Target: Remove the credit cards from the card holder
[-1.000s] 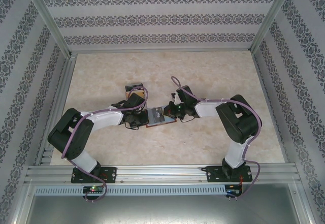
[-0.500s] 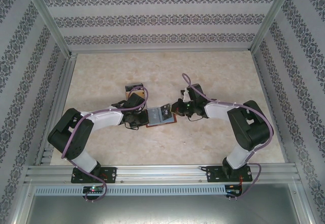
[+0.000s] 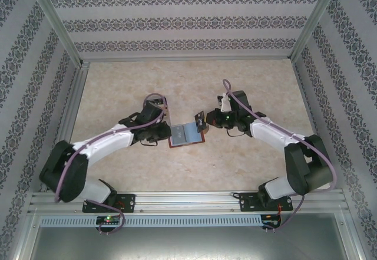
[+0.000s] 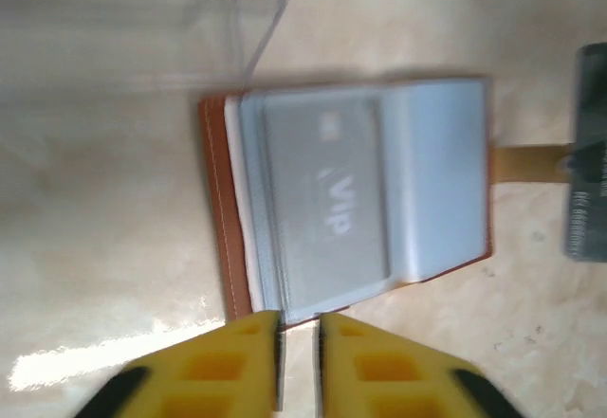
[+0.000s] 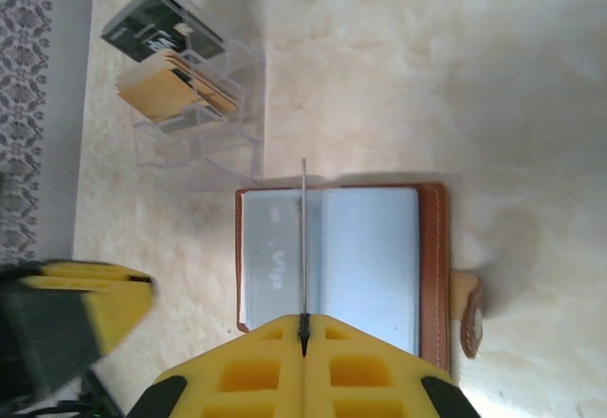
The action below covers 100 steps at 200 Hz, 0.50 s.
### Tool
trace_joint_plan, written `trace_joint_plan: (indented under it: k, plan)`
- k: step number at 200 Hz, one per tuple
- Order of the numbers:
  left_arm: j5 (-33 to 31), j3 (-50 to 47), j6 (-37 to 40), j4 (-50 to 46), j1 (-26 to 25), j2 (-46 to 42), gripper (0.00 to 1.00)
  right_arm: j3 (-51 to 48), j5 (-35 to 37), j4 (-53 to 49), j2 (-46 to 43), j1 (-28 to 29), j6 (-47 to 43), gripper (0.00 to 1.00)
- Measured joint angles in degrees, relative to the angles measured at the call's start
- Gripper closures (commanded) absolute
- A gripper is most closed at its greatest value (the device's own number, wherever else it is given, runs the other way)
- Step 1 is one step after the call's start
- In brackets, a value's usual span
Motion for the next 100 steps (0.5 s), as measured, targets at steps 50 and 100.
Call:
trace_joint_plan:
  k: [50,100]
  plan:
    - [-14.6,4.1,-1.2,-12.8,1.7,-19.8,0.00,16.9,7.9,-9.8,1.5,8.5,-14.5,1.00]
    - [-24.9,4.3,-5.0,-25.1,2.6,-35.3,0.00,30.4,13.7,-12.6,11.9,15.4,-32.9,1.00]
